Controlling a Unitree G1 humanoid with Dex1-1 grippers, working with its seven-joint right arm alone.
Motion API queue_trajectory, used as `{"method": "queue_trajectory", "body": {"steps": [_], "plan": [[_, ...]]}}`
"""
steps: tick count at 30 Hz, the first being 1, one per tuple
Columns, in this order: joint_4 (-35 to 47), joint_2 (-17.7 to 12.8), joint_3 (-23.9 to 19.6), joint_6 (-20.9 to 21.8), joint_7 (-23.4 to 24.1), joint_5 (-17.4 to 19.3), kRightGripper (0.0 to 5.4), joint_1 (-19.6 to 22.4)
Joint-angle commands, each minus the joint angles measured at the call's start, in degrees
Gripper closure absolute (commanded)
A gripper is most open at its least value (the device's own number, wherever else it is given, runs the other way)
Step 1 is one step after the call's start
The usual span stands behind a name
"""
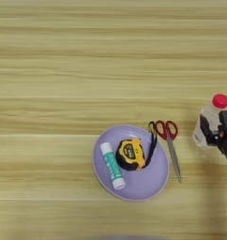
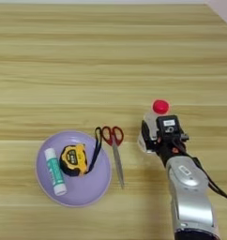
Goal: Move the objects on the table
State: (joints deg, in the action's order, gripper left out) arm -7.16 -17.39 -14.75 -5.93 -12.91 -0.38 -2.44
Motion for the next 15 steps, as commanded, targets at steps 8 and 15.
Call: {"method": "queue_trajectory", "body": {"steps": [8, 15], "plan": [[0.4, -1.4, 0.1, 2.4, 0.9, 0.6, 2.34, 2.8], [-0.6, -1.3, 0.3, 2.8, 0.9, 0.7, 2.34, 2.7]]}}
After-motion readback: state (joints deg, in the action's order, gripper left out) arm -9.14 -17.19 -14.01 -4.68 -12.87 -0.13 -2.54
